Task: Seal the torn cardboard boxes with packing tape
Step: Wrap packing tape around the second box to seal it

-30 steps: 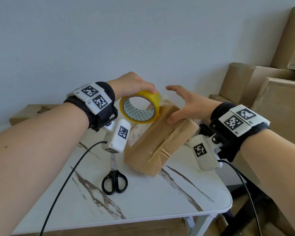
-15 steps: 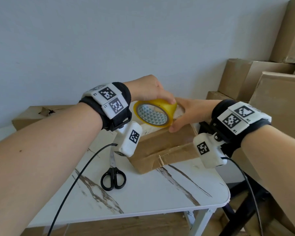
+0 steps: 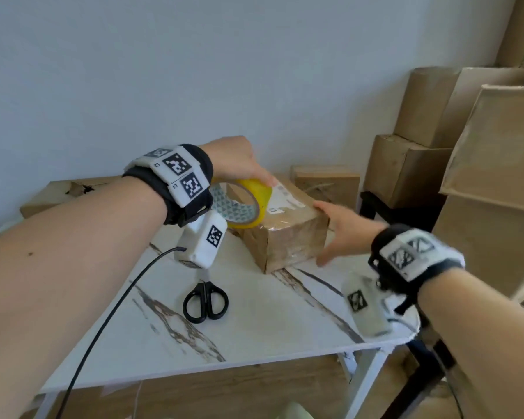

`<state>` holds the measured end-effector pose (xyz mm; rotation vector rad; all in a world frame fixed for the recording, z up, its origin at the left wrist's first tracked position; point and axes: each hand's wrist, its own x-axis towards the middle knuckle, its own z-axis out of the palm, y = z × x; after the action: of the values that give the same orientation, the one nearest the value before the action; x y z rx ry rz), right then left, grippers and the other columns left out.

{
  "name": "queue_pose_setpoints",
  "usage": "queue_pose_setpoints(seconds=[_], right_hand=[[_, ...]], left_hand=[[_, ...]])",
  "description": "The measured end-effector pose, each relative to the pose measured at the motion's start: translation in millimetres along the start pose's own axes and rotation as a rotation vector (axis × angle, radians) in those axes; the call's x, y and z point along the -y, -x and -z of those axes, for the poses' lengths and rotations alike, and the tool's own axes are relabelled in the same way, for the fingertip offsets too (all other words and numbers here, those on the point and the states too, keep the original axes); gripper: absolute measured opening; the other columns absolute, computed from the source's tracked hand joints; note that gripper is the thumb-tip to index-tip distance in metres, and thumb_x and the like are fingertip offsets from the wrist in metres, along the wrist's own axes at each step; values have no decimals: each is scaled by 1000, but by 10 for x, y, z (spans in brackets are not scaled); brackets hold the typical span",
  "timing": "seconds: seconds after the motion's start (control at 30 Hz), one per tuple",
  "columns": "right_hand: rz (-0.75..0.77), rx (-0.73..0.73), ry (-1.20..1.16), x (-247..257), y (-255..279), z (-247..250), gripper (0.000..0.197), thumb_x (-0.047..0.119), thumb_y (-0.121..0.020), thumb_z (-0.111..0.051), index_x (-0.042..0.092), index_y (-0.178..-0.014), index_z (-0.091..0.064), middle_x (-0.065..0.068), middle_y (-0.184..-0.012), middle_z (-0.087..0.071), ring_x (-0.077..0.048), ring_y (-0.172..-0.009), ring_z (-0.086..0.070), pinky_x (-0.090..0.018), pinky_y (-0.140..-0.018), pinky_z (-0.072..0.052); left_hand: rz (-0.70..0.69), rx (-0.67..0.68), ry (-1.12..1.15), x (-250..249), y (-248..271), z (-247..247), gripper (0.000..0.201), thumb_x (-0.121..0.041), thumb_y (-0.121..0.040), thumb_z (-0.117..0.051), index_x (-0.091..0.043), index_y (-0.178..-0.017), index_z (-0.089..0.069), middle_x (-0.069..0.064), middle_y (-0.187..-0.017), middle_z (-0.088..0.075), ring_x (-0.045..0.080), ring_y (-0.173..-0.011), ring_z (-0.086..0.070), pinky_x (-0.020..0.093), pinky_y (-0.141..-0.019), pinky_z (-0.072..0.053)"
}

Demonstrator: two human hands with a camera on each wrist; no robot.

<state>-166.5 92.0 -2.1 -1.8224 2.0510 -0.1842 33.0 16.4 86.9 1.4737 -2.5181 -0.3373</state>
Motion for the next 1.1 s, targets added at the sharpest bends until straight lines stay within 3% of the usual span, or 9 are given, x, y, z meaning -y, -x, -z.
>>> queue_pose_setpoints(seconds=[0.1,0.17,0.27,0.3,0.43,0.7,0.87,1.0,1.1], right_hand=[[28,25,122,314,-30,187,106,67,-63,-71,29,-148,-20,-6,-150,-30,-27,-139,-27,-42,-115,-24],[65,10,93,494,-78,104,107,75,-64,-63,33,-149,-14,-4,-153,-29,-29,-142,-21,-42,-117,-17],[-60,-41,97,609,-230,-81,148,97,-26,-51,34,-150,-2,-11,-159,-9,-39,-145,0,-61,-113,-8],[-111,-59,95,614,-268,-116,148,97,-26,-51,32,-151,-4,-15,-159,-5,-39,-145,3,-64,-112,-6],[-184,-140,84,695,-226,-172,123,81,-54,-63,25,-150,-10,-20,-155,-10,-38,-143,-6,-63,-112,-7],[21,-73,90,428,-177,-38,96,56,-58,-74,30,-139,-27,-9,-136,-32,-31,-131,-27,-50,-103,-34],[102,22,95,227,-46,59,90,44,-65,-76,34,-139,-25,-2,-137,-29,-24,-133,-23,-48,-108,-32],[121,68,91,144,-11,112,83,40,-66,-76,37,-133,-28,3,-134,-29,-20,-129,-26,-47,-107,-34],[121,82,87,112,4,133,80,39,-64,-77,41,-129,-30,6,-134,-29,-18,-127,-27,-47,-106,-36]], left_hand=[[-21,-19,18,-45,-71,-17,57,-52,-75,-70,-17,-50,-33,-1,-49,-30,17,-44,-29,29,-50,-22],[-38,-14,35,-69,-113,-19,58,-53,-74,-71,-18,-50,-31,-1,-51,-28,18,-45,-28,29,-52,-21],[-65,-8,37,-77,-154,0,57,-53,-73,-71,-20,-51,-30,0,-52,-26,18,-48,-25,30,-51,-18],[-75,-2,39,-75,-164,0,57,-52,-74,-71,-20,-51,-30,0,-53,-26,18,-49,-25,29,-51,-18],[-107,4,33,-61,-165,36,55,-52,-75,-70,-19,-52,-32,2,-55,-26,19,-52,-28,29,-51,-19],[-87,59,118,-126,-165,30,57,-56,-75,-68,-20,-51,-30,1,-54,-28,19,-50,-29,28,-53,-23],[-49,105,175,-156,-189,-19,52,-53,-75,-68,-15,-52,-43,0,-50,-43,17,-49,-40,27,-59,-33],[-43,167,192,-62,-168,65,43,-47,-75,-71,-6,-66,-59,5,-61,-57,20,-57,-51,28,-63,-41],[4,101,54,148,-169,172,46,-50,-71,-75,-10,-62,-55,8,-61,-50,21,-55,-44,30,-61,-35]])
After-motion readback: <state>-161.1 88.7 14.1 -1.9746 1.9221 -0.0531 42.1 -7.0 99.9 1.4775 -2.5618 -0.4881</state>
